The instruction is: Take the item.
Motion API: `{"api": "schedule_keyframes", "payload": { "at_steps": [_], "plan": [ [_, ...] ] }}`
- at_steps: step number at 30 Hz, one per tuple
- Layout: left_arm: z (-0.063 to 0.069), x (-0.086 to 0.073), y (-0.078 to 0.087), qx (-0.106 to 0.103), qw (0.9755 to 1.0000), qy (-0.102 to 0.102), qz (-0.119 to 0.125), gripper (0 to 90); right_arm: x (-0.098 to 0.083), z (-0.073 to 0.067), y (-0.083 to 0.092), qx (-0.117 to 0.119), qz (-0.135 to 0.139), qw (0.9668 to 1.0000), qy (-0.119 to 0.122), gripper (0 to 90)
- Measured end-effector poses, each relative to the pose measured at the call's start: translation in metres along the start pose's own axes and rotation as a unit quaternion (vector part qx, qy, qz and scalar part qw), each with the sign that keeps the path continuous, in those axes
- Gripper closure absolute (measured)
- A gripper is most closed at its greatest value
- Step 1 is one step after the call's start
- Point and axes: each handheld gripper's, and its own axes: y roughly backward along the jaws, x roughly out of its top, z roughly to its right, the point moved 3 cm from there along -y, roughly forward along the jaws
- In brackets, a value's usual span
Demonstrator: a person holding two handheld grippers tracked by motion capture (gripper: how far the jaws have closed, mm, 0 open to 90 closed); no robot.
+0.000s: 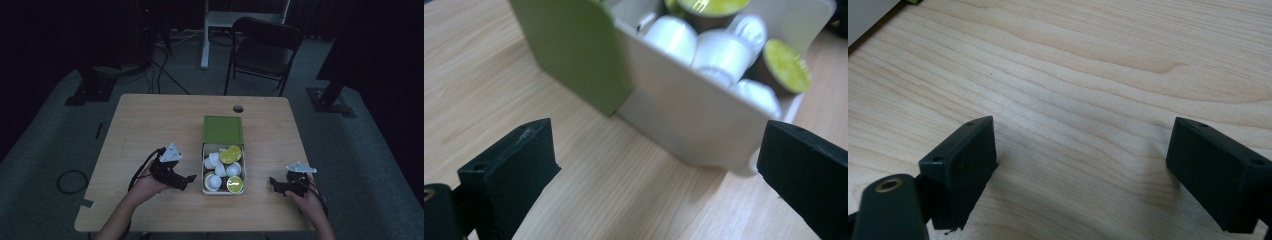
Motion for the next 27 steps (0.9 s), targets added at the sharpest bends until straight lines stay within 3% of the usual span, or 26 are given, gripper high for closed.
{"api": "schedule_keyframes", "payload": {
  "at_steps": [18, 27],
  "plan": [
    [0.017, 0.039, -0.014, -0.028, 0.9991, -0.03, 0.012, 2.4, 0.0, 0.0, 0.0, 0.0, 0.0, 1.0, 0.0, 12.1],
    [0.027, 0.054, -0.031, -0.039, 0.9978, -0.054, 0.003, 2.5, 0.0, 0.0, 0.0, 0.0, 0.001, 1.0, 0.0, 12.1]
  ]
}}
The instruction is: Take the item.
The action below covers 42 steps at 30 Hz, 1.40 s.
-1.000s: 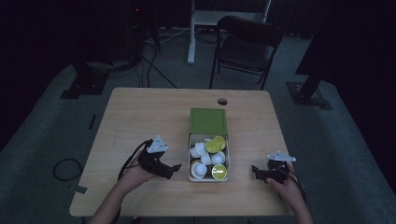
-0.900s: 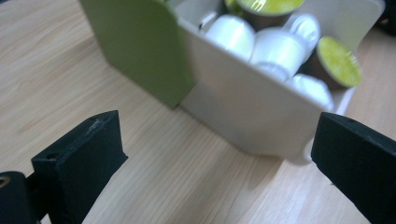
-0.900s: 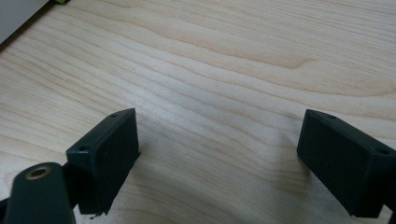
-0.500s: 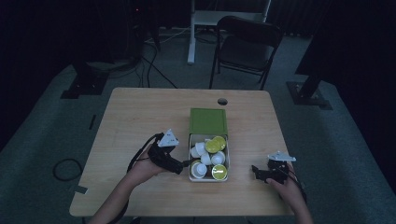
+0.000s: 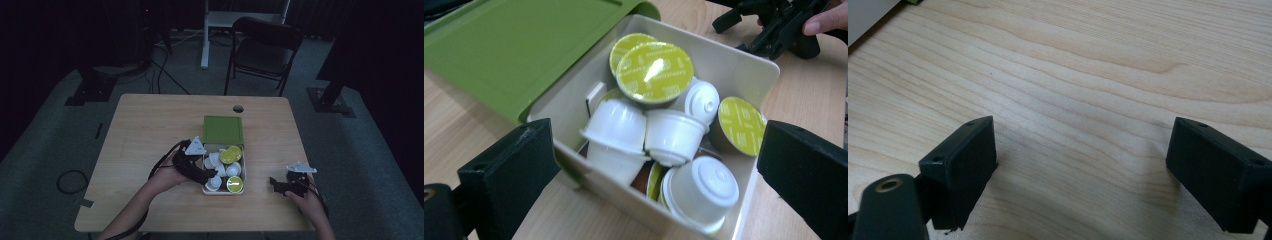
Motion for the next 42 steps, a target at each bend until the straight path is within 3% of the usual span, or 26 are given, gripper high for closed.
{"api": "schedule_keyframes", "payload": {
  "at_steps": [17, 24, 28, 32, 42],
  "plan": [
    [0.004, 0.019, -0.034, -0.004, 0.9996, 0.007, -0.027, 2.6, 0.0, 0.0, 0.0, 0.0, 0.0, 1.0, 0.0, 12.1],
    [0.005, 0.025, -0.044, -0.005, 0.999, 0.002, -0.045, 6.0, 0.0, 0.0, 0.0, 0.0, 0.0, 1.0, 0.0, 12.1],
    [0.002, 0.026, -0.049, -0.002, 0.9982, 0.011, -0.059, 6.6, 0.0, 0.0, 0.0, 0.0, 0.0, 1.0, 0.001, 12.1],
    [0.0, 0.026, -0.052, 0.006, 0.9977, 0.017, -0.065, 14.0, 0.0, 0.0, 0.0, 0.0, 0.0, 1.0, 0.001, 12.1],
    [0.002, 0.028, -0.063, -0.007, 0.9967, 0.018, -0.078, 15.5, 0.0, 0.0, 0.0, 0.0, 0.0, 1.0, 0.001, 12.1]
  ]
}}
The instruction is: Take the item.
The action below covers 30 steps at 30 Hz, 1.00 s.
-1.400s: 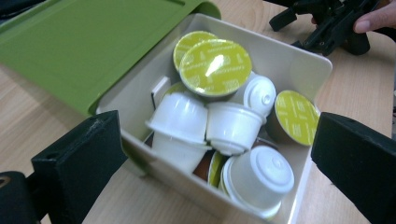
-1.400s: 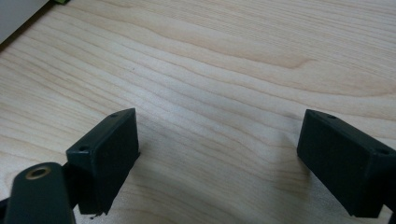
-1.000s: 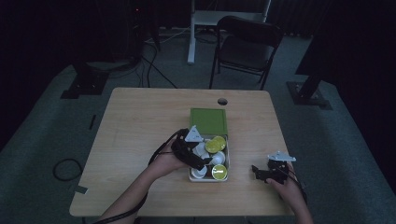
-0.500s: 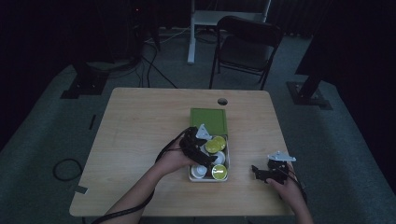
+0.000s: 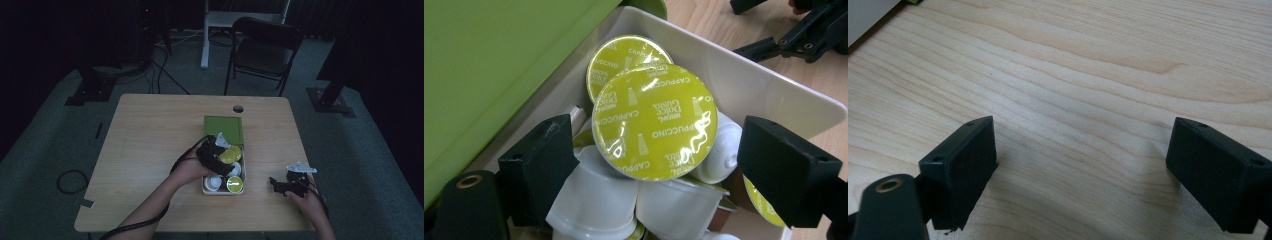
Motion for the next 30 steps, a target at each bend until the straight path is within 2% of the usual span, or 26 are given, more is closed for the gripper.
{"api": "schedule_keyframes", "payload": {
  "at_steps": [2, 6, 9, 17, 19, 21, 24, 30],
  "plan": [
    [0.001, 0.001, -0.001, 0.003, 1.0, -0.006, -0.001, 19.8, 0.0, 0.0, 0.0, 0.0, 0.0, 1.0, 0.0, 12.1],
    [0.003, 0.004, -0.007, 0.002, 0.9999, -0.007, -0.014, 22.3, 0.0, 0.0, 0.0, 0.0, 0.0, 1.0, 0.0, 12.1],
    [0.003, 0.006, -0.009, 0.001, 0.9999, -0.007, -0.015, 25.0, 0.0, 0.0, 0.0, 0.0, 0.0, 1.0, 0.0, 12.1],
    [0.005, 0.01, -0.01, 0.001, 0.9999, -0.01, -0.01, 33.6, 0.0, 0.0, 0.0, 0.0, 0.0, 1.0, 0.0, 12.1],
    [0.005, 0.011, -0.008, -0.002, 1.0, -0.005, 0.0, 40.1, 0.0, 0.0, 0.0, 0.0, 0.0, 1.0, 0.0, 12.1],
    [0.006, 0.011, -0.008, 0.006, 0.9999, -0.009, -0.001, 40.6, 0.0, 0.0, 0.0, 0.0, 0.0, 1.0, 0.0, 12.1],
    [0.007, 0.012, -0.008, 0.005, 0.9998, -0.019, -0.001, 40.8, 0.0, 0.0, 0.0, 0.0, 0.0, 1.0, 0.0, 12.1],
    [0.011, 0.012, -0.005, 0.002, 0.9998, -0.021, 0.004, 41.0, 0.0, 0.0, 0.0, 0.0, 0.0, 1.0, 0.0, 12.1]
  ]
}}
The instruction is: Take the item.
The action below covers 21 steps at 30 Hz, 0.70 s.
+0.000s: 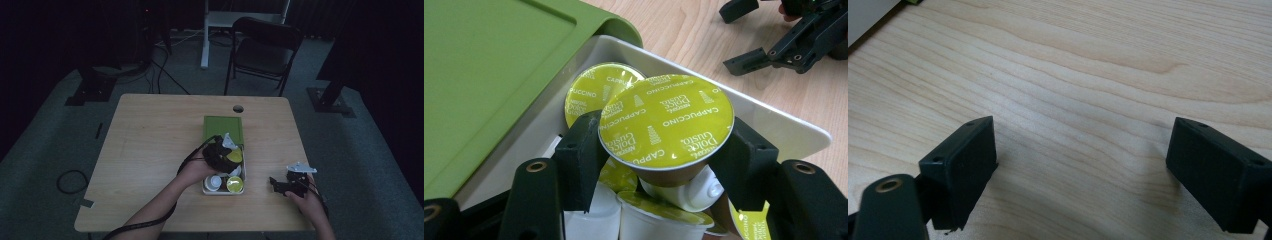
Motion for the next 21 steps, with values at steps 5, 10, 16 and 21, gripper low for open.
{"api": "schedule_keyframes", "payload": {
  "at_steps": [5, 10, 16, 21],
  "plan": [
    [0.0, 0.002, 0.006, 0.0, 1.0, 0.001, 0.002, 41.0, 0.0, 0.0, 0.0, 0.0, 0.0, 1.0, 0.0, 12.1],
    [0.002, 0.002, 0.013, 0.001, 1.0, -0.001, 0.006, 41.1, 0.0, 0.0, 0.0, 0.0, 0.0, 1.0, 0.0, 12.1],
    [0.002, 0.001, 0.024, 0.003, 0.9999, 0.0, 0.011, 41.1, 0.0, 0.0, 0.0, 0.0, 0.0, 1.0, -0.001, 12.1],
    [0.001, 0.0, 0.033, 0.009, 0.9998, -0.001, 0.016, 41.1, 0.0, 0.0, 0.0, 0.0, 0.0, 1.0, -0.001, 12.1]
  ]
}}
